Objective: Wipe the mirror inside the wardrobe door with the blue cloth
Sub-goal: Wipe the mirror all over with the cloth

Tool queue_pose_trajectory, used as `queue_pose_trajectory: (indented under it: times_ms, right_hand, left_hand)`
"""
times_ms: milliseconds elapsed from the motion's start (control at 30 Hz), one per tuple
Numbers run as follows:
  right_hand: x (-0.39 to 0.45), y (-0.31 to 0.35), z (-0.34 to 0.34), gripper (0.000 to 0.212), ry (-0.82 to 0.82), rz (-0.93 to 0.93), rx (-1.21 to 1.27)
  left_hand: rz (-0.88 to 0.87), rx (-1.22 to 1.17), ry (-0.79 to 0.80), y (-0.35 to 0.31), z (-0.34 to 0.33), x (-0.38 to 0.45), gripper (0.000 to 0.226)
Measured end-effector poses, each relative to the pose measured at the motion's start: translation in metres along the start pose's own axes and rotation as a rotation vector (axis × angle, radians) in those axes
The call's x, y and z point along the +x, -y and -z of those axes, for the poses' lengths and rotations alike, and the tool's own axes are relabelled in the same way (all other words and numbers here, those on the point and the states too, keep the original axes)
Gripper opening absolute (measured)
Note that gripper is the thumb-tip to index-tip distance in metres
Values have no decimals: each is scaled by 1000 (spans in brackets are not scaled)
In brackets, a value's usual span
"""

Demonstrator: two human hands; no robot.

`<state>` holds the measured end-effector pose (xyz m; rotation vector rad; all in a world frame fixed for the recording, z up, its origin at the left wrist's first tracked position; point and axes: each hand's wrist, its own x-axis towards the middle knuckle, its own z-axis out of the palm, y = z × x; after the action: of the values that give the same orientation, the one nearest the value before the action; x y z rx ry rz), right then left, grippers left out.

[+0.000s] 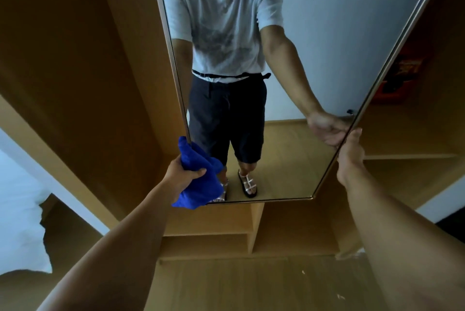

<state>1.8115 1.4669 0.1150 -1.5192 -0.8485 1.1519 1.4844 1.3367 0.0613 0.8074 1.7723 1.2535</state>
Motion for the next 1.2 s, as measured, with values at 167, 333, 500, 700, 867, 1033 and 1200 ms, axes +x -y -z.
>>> queue_pose_trajectory:
  times_ms: [167, 333, 500, 700, 867, 1033, 1200]
  right_hand:
    - [12, -8, -7, 71, -23, 19, 45]
    - [20, -15, -12, 71, -47, 97, 91]
    - [20, -21, -20, 67, -116, 177, 121]
    - [20, -21, -26, 45, -186, 260, 126]
    - [24, -27, -25, 41, -203, 278, 112]
    - [26, -28, -20, 65, -174, 268, 109]
    - [20, -28, -8, 66, -126, 159, 31]
  left_hand:
    - [46, -5, -18, 32, -8, 0, 50]
    - [92, 24, -37, 63, -17, 3, 52]
    - [119, 55, -52, 82, -21, 6, 55]
    - [151, 19, -64, 105, -28, 10, 53]
    - [173, 6, -81, 120, -34, 11, 52]
    - [319, -150, -299, 140, -54, -22, 38]
    - [560, -185, -272, 153, -60, -61, 37]
